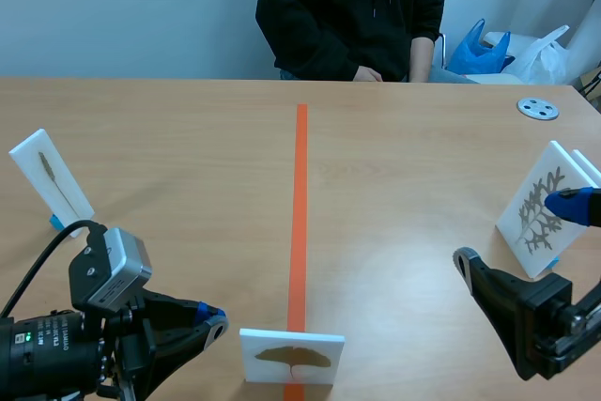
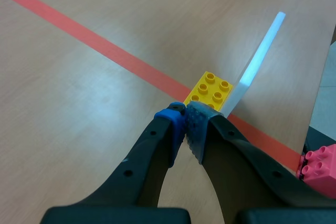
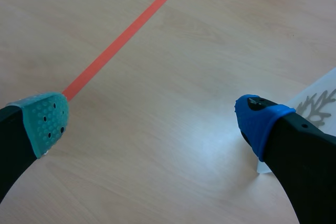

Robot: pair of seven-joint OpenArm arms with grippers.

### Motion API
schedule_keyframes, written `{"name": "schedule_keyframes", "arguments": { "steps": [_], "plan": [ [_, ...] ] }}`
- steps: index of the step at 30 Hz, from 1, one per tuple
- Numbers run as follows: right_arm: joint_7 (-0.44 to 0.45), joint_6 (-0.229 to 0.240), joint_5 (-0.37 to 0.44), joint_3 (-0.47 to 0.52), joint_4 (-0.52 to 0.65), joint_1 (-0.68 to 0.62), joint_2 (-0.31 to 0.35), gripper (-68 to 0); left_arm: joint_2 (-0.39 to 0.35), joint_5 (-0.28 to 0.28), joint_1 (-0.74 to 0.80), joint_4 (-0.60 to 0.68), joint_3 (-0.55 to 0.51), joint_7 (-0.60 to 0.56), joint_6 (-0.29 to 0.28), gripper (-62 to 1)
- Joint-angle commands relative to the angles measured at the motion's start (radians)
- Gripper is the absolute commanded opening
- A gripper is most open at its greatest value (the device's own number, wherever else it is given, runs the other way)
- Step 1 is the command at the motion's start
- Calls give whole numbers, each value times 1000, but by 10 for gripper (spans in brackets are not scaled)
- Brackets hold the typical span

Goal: Sort the leaf by its shape. The table is split by an orange tape line. A compound leaf with several leaflets goes to the left side, a simple leaf with one blade goes to the right side. Return to the home posture when a red brick is placed on the table.

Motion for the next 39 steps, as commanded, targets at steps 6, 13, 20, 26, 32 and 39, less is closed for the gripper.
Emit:
{"name": "schedule_keyframes", "arguments": {
  "steps": [6,13,20,26,32,39],
  "plan": [
    [11,-4,3,11,16,11,4,4,21,-6,0,27,-2,-15,-14,-567],
    [11,-4,3,11,16,11,4,4,21,-6,0,27,-3,-15,-13,-567],
    [11,-4,3,11,16,11,4,4,21,-6,0,27,-3,-15,-13,-567],
    [11,-4,3,11,16,11,4,4,21,-6,0,27,-5,-23,-2,-567],
    [11,-4,3,11,16,11,4,4,21,-6,0,29,-8,-26,-2,-567],
    [11,-4,3,11,16,11,5,4,12,-7,6,81,-68,-21,-18,-567]
  ]
}}
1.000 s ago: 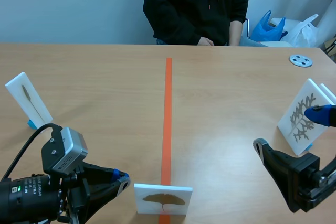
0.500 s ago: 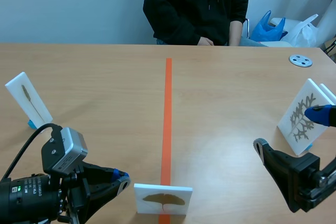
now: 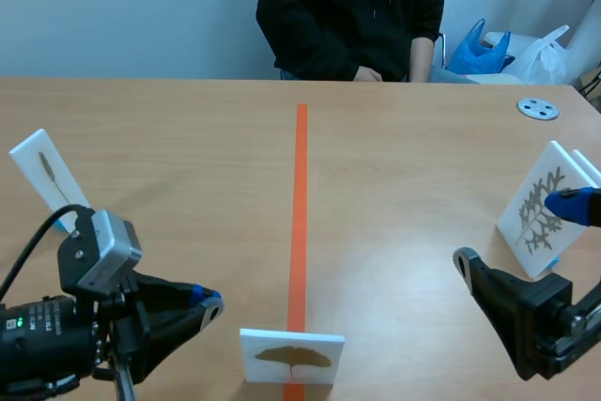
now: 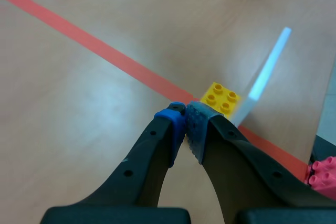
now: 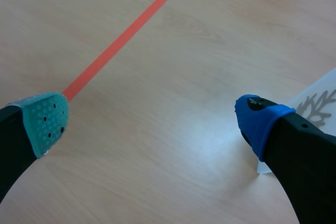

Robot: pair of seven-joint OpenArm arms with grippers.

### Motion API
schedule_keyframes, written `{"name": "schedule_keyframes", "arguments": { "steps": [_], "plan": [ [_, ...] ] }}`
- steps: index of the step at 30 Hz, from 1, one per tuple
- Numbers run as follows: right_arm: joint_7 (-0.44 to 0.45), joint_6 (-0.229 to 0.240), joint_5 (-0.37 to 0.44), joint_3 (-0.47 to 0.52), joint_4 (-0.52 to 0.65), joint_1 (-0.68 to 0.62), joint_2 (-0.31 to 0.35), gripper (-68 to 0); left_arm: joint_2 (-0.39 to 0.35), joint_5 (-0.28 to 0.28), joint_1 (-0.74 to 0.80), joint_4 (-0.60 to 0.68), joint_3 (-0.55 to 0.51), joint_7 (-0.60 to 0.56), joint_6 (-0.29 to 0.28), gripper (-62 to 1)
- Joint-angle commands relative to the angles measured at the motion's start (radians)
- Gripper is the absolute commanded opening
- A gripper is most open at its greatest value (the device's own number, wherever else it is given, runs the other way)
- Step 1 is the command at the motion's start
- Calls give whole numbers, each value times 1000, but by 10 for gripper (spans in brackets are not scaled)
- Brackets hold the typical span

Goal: Sort the leaf by its shape. The table is split by an orange tape line. A compound leaf with several leaflets goes to the left side, a simple leaf with one blade goes to the right side. Return to the home posture when a red brick is placed on the table.

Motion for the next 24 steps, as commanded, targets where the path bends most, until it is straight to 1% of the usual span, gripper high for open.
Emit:
{"name": "schedule_keyframes", "arguments": {
  "steps": [1,5,10,12,19,22,24],
  "plan": [
    [11,-4,3,11,16,11,4,4,-10,-14,3,61,-20,-13,-3,-567],
    [11,-4,3,11,16,11,5,4,-32,-14,35,138,-69,-6,-3,-567],
    [11,-4,3,11,16,11,5,4,-56,-15,120,256,-167,3,-3,-567],
    [11,-4,3,11,16,11,5,4,-64,-25,163,303,-212,10,-3,-567],
    [11,-4,3,11,16,11,5,4,-64,-26,336,478,-376,20,-3,-567],
    [11,-4,3,11,16,11,5,4,-64,-26,402,534,-432,24,-3,-567],
    [11,-4,3,11,16,11,5,4,-64,-29,451,569,-470,49,-3,-567]
  ]
}}
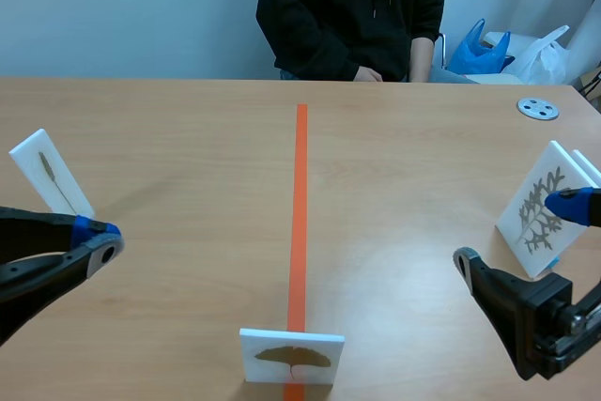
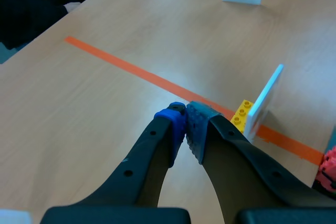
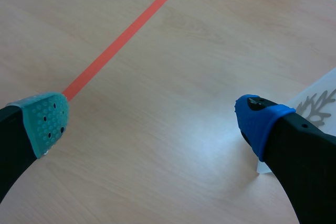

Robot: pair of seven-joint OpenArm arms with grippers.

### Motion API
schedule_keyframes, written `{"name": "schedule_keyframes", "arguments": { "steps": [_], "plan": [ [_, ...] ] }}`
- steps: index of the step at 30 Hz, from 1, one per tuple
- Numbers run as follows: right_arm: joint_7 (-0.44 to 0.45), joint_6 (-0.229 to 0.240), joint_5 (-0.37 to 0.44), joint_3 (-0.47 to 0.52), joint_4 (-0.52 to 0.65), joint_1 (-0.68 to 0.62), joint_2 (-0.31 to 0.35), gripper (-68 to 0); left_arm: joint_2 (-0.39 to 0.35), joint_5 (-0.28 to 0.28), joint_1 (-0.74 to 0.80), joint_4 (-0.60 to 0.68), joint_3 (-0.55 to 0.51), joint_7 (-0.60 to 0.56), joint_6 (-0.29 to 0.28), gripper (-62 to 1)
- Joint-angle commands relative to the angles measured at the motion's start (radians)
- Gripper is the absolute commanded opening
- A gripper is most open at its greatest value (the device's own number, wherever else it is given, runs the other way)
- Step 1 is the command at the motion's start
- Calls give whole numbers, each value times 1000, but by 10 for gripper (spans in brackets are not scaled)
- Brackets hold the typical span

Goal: Sort the leaf by its shape. The table is split by an orange tape line. A compound leaf with several leaflets goes to the left side, a simple leaf with one blade goes to the right side. Return to the home posture when a red brick is placed on the table.

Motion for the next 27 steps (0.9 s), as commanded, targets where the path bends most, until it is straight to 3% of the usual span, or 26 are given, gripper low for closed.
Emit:
{"name": "schedule_keyframes", "arguments": {
  "steps": [1,3,7,15,18,20,27],
  "plan": [
    [11,-4,3,11,16,11,5,4,0,-18,37,25,-21,8,-2,-567],
    [11,-4,3,11,16,11,5,4,0,-38,86,49,-59,24,-2,-567],
    [11,-4,3,11,16,11,5,4,13,-167,177,77,-141,79,-2,-567],
    [11,-4,3,11,16,12,5,4,134,-378,227,84,-320,270,-2,-570],
    [11,-4,3,12,16,12,5,4,164,-418,227,84,-375,346,-1,-578],
    [11,-4,3,14,16,12,5,4,173,-421,227,84,-401,374,24,-580],
    [2,-4,3,14,16,25,5,4,172,-422,227,84,-424,397,18,-580]
  ]
}}
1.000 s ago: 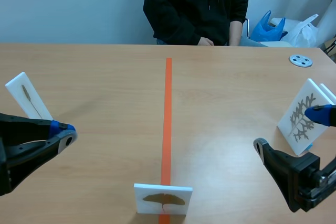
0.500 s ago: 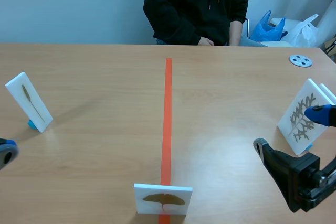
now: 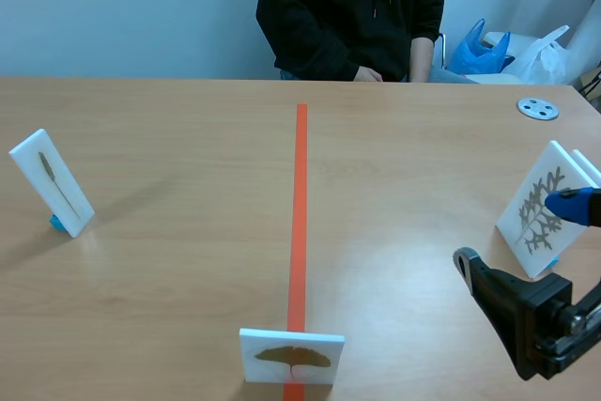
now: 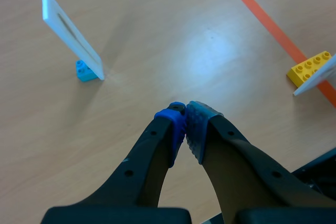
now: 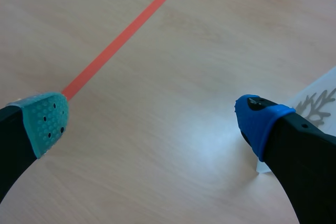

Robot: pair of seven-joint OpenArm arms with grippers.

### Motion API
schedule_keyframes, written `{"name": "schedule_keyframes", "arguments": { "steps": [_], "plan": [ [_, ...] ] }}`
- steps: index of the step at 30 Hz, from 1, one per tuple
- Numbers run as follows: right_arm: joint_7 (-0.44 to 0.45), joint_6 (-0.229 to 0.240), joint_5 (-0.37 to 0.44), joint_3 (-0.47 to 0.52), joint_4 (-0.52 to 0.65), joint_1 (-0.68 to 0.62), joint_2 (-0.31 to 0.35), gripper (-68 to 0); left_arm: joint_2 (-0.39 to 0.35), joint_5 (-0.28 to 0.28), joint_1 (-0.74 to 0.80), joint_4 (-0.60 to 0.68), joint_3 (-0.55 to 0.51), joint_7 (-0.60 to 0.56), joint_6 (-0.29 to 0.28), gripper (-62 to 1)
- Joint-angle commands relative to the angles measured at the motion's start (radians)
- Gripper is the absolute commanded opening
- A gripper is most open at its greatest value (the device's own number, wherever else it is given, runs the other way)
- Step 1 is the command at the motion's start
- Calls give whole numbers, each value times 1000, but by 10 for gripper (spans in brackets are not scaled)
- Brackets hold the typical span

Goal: Sort the leaf by its shape. The table is split by an orange tape line. A compound leaf with several leaflets goes to the left side, a simple leaf with one blade goes to the right side. Return to the home posture when a red brick is placed on the table.

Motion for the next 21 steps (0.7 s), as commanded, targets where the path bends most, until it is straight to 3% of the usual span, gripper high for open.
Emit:
{"name": "schedule_keyframes", "arguments": {
  "steps": [1,15,17,21],
  "plan": [
    [6,-5,4,14,16,25,5,4,-8,-14,-2,10,5,-16,1,-580],
    [-1,-5,4,14,16,26,5,4,-35,-23,-3,10,5,-18,-18,-563],
    [-1,-5,4,14,16,26,5,4,-45,-39,-3,10,5,-18,-18,-457],
    [-1,-5,4,14,16,26,5,4,-57,-60,-3,10,6,-48,-18,14]
  ]
}}
